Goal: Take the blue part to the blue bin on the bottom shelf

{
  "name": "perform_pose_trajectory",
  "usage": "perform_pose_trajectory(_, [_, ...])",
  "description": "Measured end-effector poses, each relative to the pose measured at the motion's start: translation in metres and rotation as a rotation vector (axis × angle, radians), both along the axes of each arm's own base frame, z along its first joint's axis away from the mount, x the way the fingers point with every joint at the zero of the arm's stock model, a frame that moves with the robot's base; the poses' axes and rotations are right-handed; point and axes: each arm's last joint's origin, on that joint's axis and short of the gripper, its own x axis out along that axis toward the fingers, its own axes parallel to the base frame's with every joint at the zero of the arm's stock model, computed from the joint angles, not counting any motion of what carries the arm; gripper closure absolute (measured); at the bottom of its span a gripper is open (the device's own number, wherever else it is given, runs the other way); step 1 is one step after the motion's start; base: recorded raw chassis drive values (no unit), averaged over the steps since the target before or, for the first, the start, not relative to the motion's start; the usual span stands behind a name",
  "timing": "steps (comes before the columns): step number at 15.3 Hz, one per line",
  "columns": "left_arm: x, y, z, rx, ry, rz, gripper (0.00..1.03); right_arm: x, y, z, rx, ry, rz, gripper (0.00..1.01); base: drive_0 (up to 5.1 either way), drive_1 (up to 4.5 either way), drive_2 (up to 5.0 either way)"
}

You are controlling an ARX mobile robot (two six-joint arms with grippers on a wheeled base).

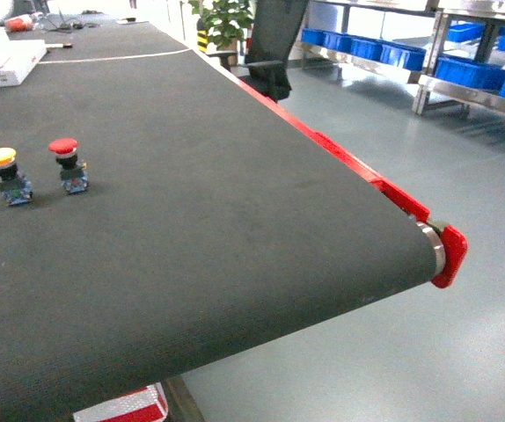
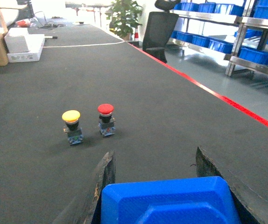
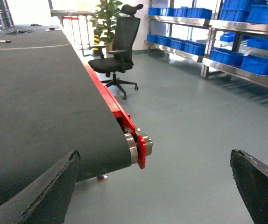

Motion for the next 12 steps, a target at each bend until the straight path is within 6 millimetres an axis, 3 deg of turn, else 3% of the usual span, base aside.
perform_pose_trajectory(12, [0.0, 0.0, -0.0002, 0.0, 0.001, 0.0, 0.59, 0.0, 0.0, 0.0, 0.0, 0.0, 0.0, 0.03, -1.6, -1.6, -1.6])
